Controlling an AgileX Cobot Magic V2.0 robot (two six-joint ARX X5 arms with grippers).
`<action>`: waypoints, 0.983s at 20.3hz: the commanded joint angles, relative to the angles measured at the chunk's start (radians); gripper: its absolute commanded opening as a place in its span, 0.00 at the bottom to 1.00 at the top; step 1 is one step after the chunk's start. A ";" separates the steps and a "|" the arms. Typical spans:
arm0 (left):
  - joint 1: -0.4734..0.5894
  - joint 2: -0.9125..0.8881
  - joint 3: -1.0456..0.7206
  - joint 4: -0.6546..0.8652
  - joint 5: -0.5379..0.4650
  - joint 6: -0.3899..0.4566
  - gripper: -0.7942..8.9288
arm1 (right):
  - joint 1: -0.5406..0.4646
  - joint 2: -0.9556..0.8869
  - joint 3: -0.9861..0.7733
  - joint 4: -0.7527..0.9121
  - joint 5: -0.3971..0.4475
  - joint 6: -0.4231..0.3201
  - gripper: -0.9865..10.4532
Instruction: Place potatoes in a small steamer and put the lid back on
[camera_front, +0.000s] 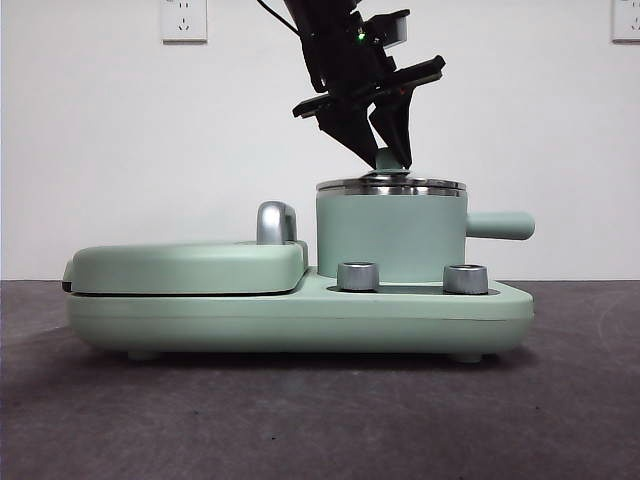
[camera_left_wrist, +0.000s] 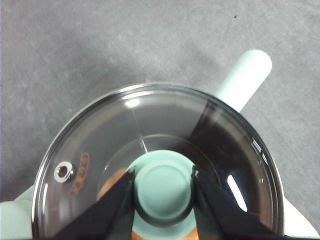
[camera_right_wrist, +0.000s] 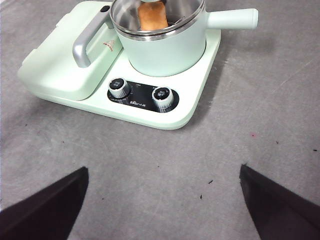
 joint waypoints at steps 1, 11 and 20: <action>-0.010 0.037 0.027 -0.013 -0.006 -0.013 0.11 | 0.006 0.003 0.006 0.010 0.005 0.018 0.51; -0.024 0.038 0.060 -0.025 -0.006 -0.050 0.55 | 0.006 0.003 0.006 0.019 0.004 0.018 0.51; -0.019 -0.172 0.156 -0.344 -0.006 -0.058 0.63 | 0.006 0.003 0.006 0.027 0.003 0.016 0.51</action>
